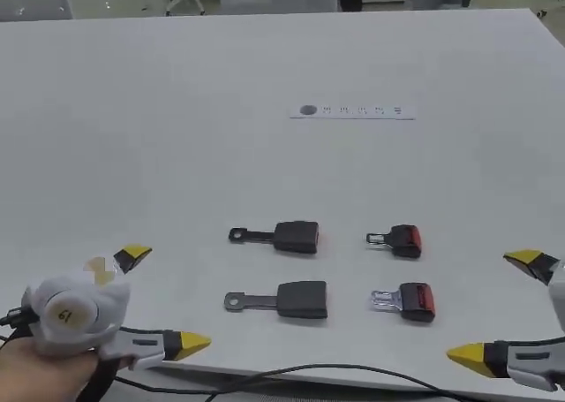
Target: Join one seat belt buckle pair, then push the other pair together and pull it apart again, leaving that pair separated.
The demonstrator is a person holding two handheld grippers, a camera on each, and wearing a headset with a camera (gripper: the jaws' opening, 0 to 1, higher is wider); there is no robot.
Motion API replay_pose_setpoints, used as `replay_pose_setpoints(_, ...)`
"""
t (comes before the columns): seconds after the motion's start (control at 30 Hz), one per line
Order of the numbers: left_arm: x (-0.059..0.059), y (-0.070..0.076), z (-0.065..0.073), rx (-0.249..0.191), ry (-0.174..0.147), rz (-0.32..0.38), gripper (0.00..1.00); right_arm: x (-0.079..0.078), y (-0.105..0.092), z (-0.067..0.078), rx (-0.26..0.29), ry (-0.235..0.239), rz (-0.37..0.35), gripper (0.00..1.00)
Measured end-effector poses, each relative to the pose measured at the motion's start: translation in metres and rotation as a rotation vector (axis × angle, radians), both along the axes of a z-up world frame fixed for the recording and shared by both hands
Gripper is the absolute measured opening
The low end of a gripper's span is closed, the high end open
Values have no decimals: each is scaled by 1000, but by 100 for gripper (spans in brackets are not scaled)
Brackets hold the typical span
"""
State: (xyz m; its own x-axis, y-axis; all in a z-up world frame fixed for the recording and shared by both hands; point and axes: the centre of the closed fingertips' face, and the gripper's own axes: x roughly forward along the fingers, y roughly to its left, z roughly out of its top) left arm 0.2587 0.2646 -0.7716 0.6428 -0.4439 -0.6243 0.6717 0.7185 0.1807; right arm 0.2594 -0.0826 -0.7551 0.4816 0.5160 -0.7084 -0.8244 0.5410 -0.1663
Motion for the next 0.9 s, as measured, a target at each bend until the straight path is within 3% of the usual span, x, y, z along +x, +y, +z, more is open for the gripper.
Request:
replay_pose_setpoints(0.13,1,0,3,0,9,-5,96,5,1,1,-11,0,18,85)
replay_pose_setpoints(0.23,2,-2,1,66,24,-64,94,11,2,4,-17,-8,35,82)
replay_pose_setpoints(0.3,4,-5,2,84,27,-87,92,13,4,3,-24,-10,55,79)
replay_pose_setpoints(0.37,7,-9,4,83,37,-109,90,14,8,2,-25,-6,79,76)
replay_pose_setpoints(0.43,9,-14,3,69,67,-145,87,13,13,0,-21,7,107,72)
replay_pose_setpoints(0.63,18,-32,1,102,89,-243,78,18,23,-12,-22,30,161,67)
replay_pose_setpoints(0.7,17,-40,-2,94,119,-264,73,19,25,-17,-27,37,176,66)
replay_pose_setpoints(0.9,22,-58,-7,86,145,-305,69,21,29,-24,-45,53,211,62)
